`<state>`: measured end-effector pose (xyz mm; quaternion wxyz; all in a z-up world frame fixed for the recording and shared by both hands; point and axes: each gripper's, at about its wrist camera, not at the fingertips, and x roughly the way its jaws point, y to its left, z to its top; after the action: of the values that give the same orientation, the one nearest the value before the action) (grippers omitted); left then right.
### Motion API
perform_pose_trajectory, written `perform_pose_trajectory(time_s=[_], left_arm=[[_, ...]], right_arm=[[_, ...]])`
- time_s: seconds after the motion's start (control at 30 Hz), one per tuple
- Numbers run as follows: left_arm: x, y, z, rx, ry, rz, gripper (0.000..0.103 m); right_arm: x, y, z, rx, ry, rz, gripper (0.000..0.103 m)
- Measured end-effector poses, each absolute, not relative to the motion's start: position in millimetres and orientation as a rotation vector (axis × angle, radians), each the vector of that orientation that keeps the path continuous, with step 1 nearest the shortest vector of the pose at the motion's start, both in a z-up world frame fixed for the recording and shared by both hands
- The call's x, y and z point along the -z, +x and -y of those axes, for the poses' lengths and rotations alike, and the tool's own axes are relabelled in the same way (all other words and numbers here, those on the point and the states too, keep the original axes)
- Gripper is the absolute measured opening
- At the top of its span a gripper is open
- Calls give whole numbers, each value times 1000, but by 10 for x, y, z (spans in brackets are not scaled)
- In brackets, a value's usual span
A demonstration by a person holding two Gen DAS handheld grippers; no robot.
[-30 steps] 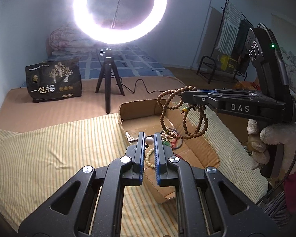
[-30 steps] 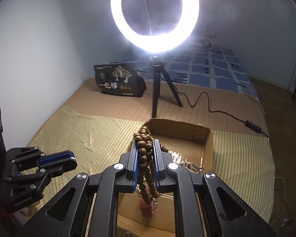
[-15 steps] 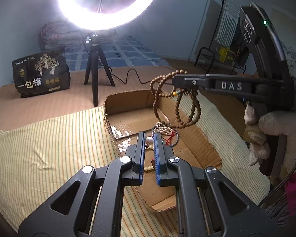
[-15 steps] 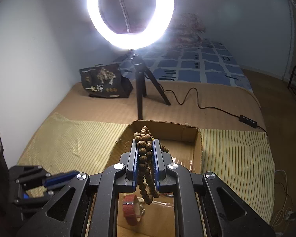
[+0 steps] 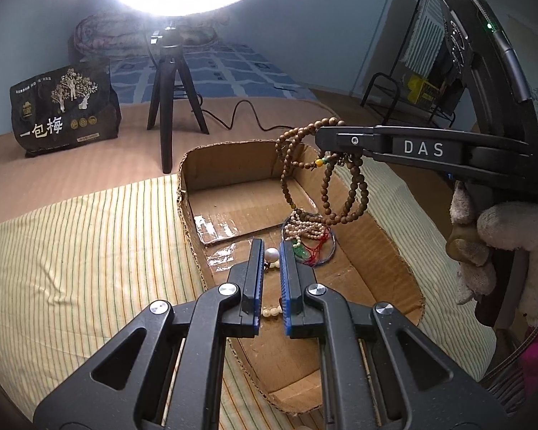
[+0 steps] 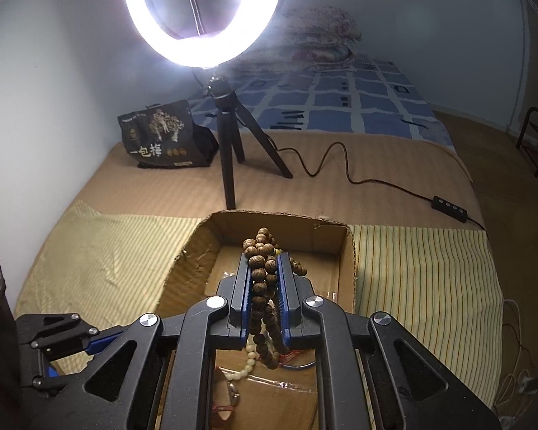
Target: Organize jewelry
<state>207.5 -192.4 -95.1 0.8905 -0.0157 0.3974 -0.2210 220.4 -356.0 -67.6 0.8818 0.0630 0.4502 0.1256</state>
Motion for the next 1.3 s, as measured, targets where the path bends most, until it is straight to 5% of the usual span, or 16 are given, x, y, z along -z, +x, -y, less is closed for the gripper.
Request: perform_pose_trajectory(time_s=[0.63,0.73,0.8,1.0,1.3], left_arm=[[977,2076,1988,455,-7,-836,9],[968,2065,1976,447,-10,-832,45],[949,2051,1959,444,-16,-823,47],[925,2016,1943,442,-6,-827,47],[830,1894,1911,441,2,-804,55]], right_arm=[[742,2251,3552,-228,126,-962,11],[753,2253,3539,-212,110,-968,27],[747,2251,3538,-200,113,-967,46],[704,2224,3563,-141,95,-954,67],[633,2141,3606,-98,108,-965,71]])
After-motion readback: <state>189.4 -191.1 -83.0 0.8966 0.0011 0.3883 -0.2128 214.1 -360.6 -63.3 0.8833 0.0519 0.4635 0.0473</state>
